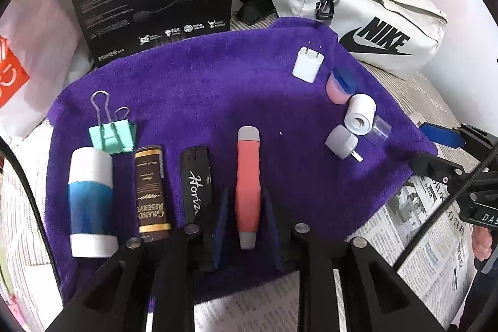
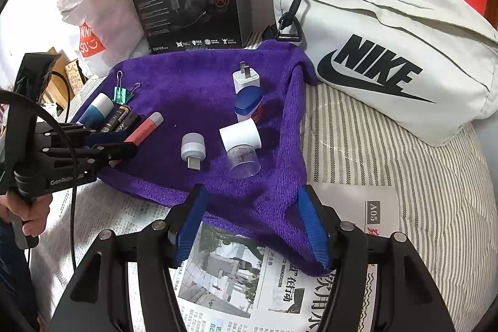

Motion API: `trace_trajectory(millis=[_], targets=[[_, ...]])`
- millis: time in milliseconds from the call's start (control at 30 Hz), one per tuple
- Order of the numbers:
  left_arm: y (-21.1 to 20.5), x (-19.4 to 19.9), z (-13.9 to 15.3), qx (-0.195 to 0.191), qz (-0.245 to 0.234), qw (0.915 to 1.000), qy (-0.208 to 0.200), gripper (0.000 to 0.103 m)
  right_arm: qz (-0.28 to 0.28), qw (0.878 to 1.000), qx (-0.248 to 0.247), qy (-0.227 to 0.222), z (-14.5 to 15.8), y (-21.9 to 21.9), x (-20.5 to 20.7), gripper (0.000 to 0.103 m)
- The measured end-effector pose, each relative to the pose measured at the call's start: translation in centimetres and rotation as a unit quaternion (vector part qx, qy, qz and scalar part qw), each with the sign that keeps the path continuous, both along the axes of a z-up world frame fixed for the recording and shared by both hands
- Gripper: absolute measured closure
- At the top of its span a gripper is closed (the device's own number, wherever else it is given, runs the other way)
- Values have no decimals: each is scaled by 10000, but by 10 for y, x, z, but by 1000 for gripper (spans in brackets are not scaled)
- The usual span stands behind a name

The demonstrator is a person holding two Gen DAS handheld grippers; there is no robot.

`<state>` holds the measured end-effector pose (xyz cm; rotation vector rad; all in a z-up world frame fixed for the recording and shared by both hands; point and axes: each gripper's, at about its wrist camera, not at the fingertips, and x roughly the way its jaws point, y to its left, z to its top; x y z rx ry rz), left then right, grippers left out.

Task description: Organize rigid objects

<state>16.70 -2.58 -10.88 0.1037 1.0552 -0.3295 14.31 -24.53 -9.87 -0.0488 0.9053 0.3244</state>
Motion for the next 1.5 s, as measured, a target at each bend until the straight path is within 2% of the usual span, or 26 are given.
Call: trace_trajectory(millis=[167,267,400,433,533,600,700,767,933,1200,1367,1500], targets=[[3,-10,8,105,64,9999,-49,68,11,10000,-61,36,0,3,-3,42],[7,-21,17,225,200,9994,-183,50,14,9997,-227,52,1,8,-6,41],[14,-40,32,90,273,9991,-312,35,-6,9996,-280,-5,9,15,-15,41],[16,-48,37,100,320,9988,-366,33,-22,9997,-262,-4,11,15,-16,37],[17,-64,50,250,468,9972,-536,25,-165,9998,-134,28,20,17,-22,11],[18,-72,57,284,597,9958,-633,18,-207,9997,-82,-62,26,19,-29,9],[22,-86,72,142,859,9934,-752,8,-223,9997,-23,-130,36,24,-39,6],[25,-95,81,27,1016,9912,-845,6,-254,9994,-52,-210,43,27,-45,1],[26,-120,101,-224,1318,9849,-1105,1,-351,9990,-28,-258,57,28,-63,0],[13,-146,114,-189,1485,9808,-1252,1,-493,9980,-177,-359,75,22,-92,0],[10,-155,117,17,1524,9796,-1310,1,-624,9972,-166,-371,82,13,-103,0],[11,-160,120,-73,1555,9795,-1277,1,-669,9968,-248,-354,83,10,-107,0]])
